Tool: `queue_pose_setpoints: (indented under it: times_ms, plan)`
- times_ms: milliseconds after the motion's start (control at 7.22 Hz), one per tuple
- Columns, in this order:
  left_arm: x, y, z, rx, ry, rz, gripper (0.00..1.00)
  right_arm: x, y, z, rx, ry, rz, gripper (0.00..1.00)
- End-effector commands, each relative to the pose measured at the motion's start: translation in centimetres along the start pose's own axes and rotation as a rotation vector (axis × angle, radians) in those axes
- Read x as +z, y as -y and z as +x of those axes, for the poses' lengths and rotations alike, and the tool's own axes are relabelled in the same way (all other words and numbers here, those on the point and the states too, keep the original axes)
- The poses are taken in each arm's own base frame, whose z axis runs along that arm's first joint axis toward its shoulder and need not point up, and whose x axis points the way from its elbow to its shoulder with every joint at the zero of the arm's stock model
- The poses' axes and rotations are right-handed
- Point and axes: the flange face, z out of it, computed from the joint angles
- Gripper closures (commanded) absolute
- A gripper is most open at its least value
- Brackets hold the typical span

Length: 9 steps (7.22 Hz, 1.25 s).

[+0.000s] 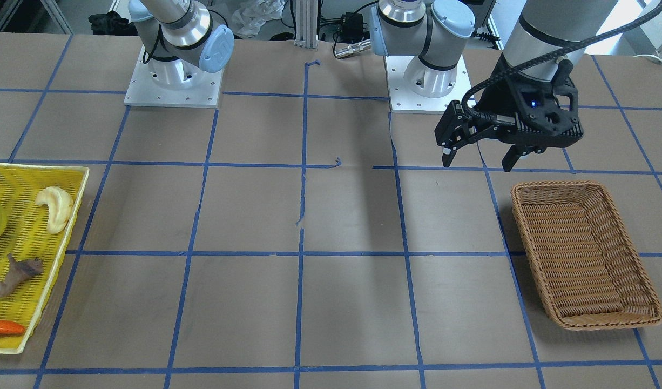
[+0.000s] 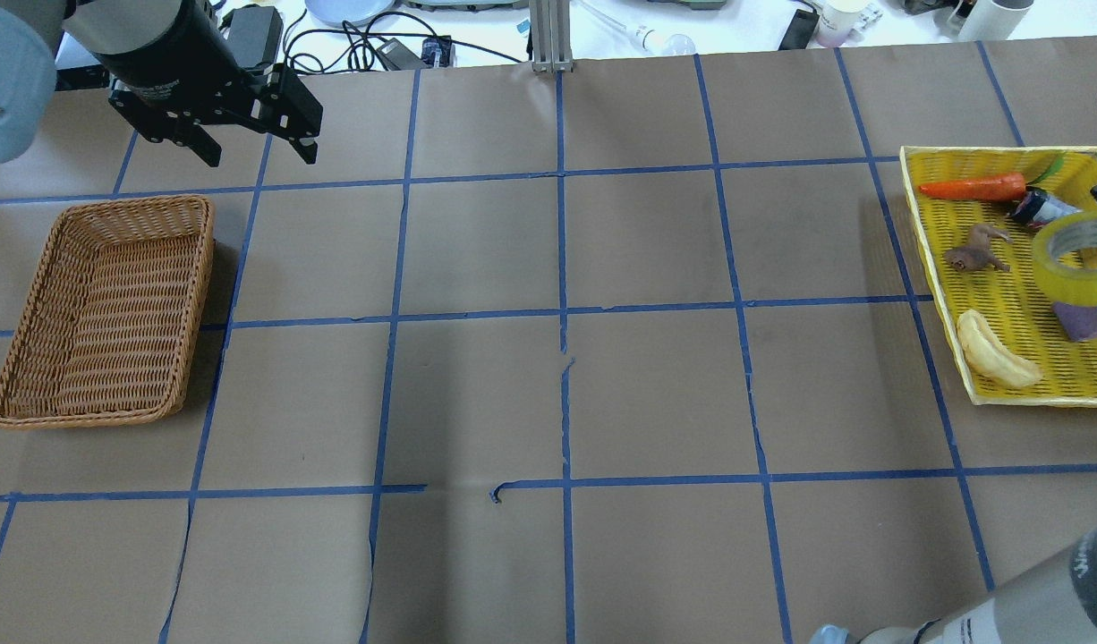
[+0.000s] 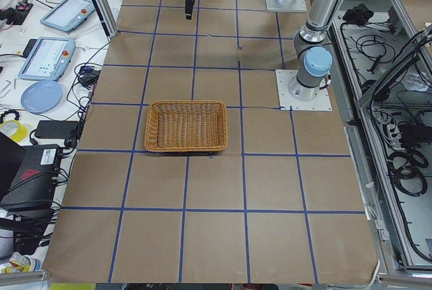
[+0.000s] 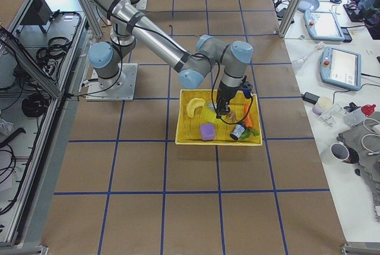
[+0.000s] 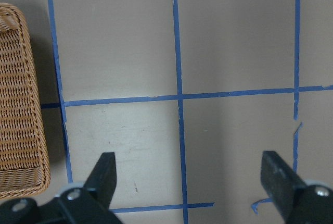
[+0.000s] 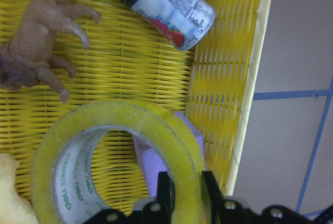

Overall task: Transfer tape with both arms
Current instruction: 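Lift the tape roll and carry it toward the table center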

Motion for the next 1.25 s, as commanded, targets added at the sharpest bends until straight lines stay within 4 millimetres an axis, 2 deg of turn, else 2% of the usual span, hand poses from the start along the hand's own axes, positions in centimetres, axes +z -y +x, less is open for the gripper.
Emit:
queue_pose_setpoints:
  times_ms: [0, 138, 277, 415, 554, 831, 969, 1108]
  plan:
    - [0.0, 0.0, 0.1, 0.001, 0.0, 0.0, 0.0, -6.5, 1.9, -3.7, -0.091, 0.019, 0.018, 1.0]
    - [0.1, 0.0, 0.0, 0.0, 0.0, -0.001, 0.0, -8.3, 2.8, -6.8, -0.126, 0.072, 0.086, 1.0]
    - [0.0, 0.0, 0.0, 0.0, 0.0, 0.0, 0.0, -10.2, 3.4, -10.8, -0.154, 0.096, 0.129, 1.0]
    - [0.0, 0.0, 0.0, 0.0, 0.0, 0.0, 0.0, -11.5, 4.0, -14.4, -0.165, 0.153, 0.175, 1.0]
    - [0.0, 0.0, 0.0, 0.0, 0.0, 0.0, 0.0, -12.3, 4.5, -17.2, -0.107, 0.226, 0.201, 1.0]
    - [0.0, 0.0, -0.1, -0.002, 0.0, 0.0, 0.0, -12.2, 5.6, -22.3, -0.121, 0.386, 0.263, 1.0]
    - [0.0, 0.0, 0.1, 0.001, 0.0, 0.0, 0.0, -11.3, 5.8, -25.4, -0.105, 0.446, 0.303, 1.0]
    - [0.0, 0.0, -0.1, -0.002, 0.0, 0.0, 0.0, -10.6, 5.7, -30.1, -0.071, 0.459, 0.319, 1.0]
